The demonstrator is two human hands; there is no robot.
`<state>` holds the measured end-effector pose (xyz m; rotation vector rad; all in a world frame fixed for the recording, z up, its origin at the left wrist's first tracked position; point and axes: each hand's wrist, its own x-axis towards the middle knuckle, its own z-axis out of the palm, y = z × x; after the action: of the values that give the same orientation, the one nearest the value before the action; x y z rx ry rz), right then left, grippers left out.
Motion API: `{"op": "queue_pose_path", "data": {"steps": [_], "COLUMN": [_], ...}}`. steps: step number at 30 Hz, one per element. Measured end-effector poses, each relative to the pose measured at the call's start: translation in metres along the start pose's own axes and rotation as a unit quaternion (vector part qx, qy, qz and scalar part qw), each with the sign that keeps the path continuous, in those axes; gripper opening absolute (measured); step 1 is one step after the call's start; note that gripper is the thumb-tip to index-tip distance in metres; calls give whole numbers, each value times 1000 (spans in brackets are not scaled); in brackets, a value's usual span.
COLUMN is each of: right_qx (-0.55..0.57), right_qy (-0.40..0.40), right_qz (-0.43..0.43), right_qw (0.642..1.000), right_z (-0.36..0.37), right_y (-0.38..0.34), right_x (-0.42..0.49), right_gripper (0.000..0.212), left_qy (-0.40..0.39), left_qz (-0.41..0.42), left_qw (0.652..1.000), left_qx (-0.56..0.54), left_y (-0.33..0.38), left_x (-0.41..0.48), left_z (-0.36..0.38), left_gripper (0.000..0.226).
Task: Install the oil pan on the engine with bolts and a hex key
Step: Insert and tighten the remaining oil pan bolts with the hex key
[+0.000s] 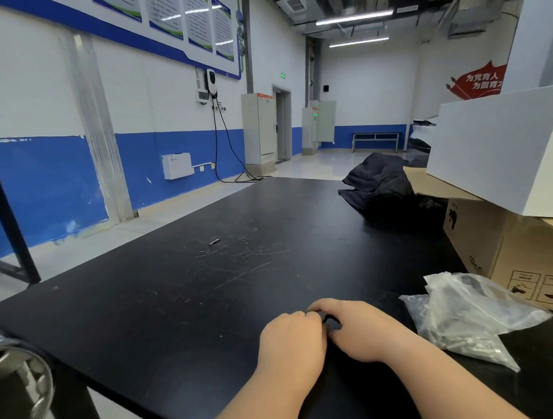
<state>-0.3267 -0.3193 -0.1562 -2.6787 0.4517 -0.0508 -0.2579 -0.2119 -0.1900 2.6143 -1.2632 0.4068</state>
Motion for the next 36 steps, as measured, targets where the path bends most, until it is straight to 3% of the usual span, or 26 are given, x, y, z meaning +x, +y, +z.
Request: {"op": "queue_pose_path", "data": {"steps": [12,22,25,29,31,33,34,35,36], "right_qx": [-37,-88,-125,-190,-206,-199,-188,-175,-157], "right_qy": [72,66,65,55,55,68,77,86,96], "right_qz": [8,34,43,56,69,72,70,68,65], "right_qw": [997,993,989,979,975,975,977,978,981], "right_z": [14,15,16,21,23,24,23,22,20], "right_y": [-5,-11,-17,-32,-37,-37,-34,-32,-30], "right_x": [3,5,2,-4,-5,-6,-5,-5,-4], "right_gripper": [11,16,4,8,8,7,6,5,7], "left_qy": [17,23,17,7,26,85,109,120,138], "left_qz": [-70,-81,-76,-75,-100,-164,-220,-280,-339], "left_qw": [997,996,997,997,993,967,935,880,787], "left_qx": [23,13,13,-14,-55,-173,-255,-364,-496], "left_y": [-2,-1,-1,-2,-3,-8,-12,-17,-23], "left_x": [-4,-6,-6,-6,-9,-14,-16,-19,-23], "left_z": [-9,-10,-11,-13,-15,-18,-23,-30,-35], "left_gripper": [35,38,31,14,21,41,47,49,48]}}
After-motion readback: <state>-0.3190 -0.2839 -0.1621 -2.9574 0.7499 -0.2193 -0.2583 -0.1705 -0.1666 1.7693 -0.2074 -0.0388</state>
